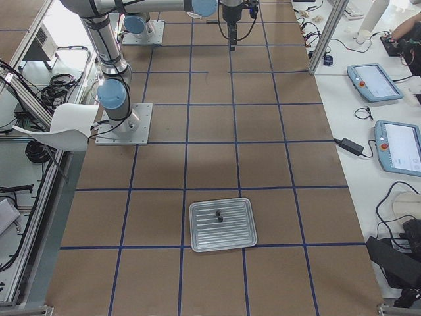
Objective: Place bearing gear from tray to pile
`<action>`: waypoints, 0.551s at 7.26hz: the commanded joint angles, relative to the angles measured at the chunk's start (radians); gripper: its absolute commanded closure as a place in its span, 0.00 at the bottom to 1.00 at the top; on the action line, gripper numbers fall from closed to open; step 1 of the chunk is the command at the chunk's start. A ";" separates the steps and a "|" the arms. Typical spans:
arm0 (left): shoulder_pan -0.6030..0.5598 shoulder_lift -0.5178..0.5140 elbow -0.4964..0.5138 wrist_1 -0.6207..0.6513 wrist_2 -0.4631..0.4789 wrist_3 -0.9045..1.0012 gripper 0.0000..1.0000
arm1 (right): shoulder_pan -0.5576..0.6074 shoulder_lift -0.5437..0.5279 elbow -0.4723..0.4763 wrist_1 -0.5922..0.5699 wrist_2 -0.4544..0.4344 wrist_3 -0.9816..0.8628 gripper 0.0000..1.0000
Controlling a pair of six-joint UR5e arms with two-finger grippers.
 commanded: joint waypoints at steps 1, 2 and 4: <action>0.000 0.000 -0.002 0.000 -0.001 0.000 0.00 | 0.000 -0.001 0.003 0.002 -0.001 -0.001 0.00; 0.000 0.000 0.000 0.000 -0.001 0.000 0.00 | -0.001 0.000 0.003 0.002 -0.001 -0.001 0.00; 0.000 0.000 0.003 0.000 0.001 0.001 0.00 | -0.012 0.003 0.004 -0.001 -0.047 -0.007 0.00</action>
